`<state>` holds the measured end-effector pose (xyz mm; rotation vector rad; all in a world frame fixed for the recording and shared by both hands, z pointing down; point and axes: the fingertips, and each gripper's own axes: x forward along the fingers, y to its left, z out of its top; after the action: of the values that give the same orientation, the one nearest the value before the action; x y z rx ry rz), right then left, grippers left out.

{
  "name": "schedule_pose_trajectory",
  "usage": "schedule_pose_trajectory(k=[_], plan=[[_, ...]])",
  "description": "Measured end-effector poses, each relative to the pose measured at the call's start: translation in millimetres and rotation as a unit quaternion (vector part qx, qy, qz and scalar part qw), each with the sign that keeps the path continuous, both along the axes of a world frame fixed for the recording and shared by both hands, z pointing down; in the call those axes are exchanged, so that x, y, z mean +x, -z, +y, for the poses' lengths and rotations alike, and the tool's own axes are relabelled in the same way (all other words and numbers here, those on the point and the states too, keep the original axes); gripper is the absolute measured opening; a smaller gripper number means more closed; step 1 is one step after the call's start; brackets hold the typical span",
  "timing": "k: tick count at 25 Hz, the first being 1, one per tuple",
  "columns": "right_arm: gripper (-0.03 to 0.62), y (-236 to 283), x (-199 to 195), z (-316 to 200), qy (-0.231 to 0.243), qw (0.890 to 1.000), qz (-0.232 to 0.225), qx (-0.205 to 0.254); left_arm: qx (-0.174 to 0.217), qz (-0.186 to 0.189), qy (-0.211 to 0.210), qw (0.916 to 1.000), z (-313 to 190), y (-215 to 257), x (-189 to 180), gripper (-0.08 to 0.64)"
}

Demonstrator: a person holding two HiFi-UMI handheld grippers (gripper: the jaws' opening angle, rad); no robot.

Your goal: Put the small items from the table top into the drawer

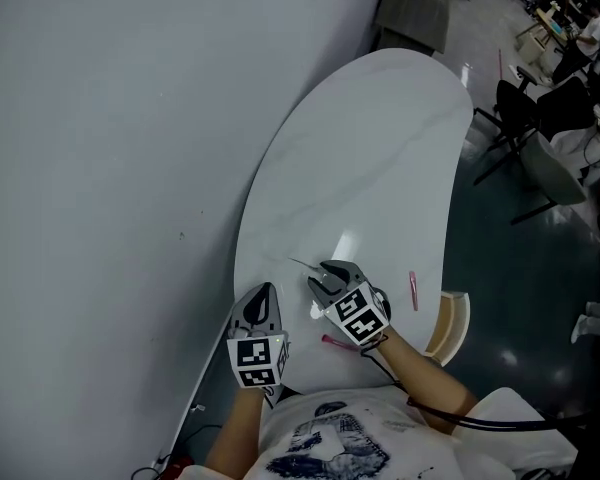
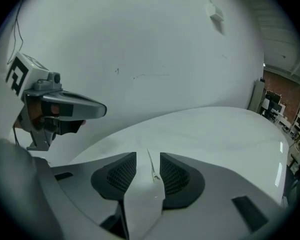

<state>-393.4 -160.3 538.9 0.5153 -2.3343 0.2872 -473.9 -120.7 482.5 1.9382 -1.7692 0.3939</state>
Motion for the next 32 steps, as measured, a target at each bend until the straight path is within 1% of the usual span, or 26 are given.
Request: schedule_pose_trajectory(k=[4,9,17,21,26,32], plan=[[0.158,-20,-8,-5,0.013,1.000,0.020,-0.010,-0.010,0.000,-0.006,0.9999,-5,-6,-2,0.034],[0.149,-42,-17,-10,0.024,0.999,0.032,-0.015,-0.019,0.001,-0.004,0.9998,-13,-19,-9,0.034],[0.132,-64,-23,-14,0.036,0.997,0.052,-0.038,-0.030,0.010,0.002,0.9995,-21,-29,-20,0.034],[0.130,-71,-25,-18,0.047,0.996,0.063,-0.037,-0.031,0.012,0.005,0.9994,-27,-32,-24,0.035],[0.106,-72,-26,-16,0.062,0.995,0.077,-0.025,-0.035,0.014,0.008,0.9993,-30,-35,-27,0.034],[0.081,-72,-27,-12,0.060,0.995,0.082,-0.022,-0.033,0.013,0.010,0.9993,-30,-32,-26,0.034]])
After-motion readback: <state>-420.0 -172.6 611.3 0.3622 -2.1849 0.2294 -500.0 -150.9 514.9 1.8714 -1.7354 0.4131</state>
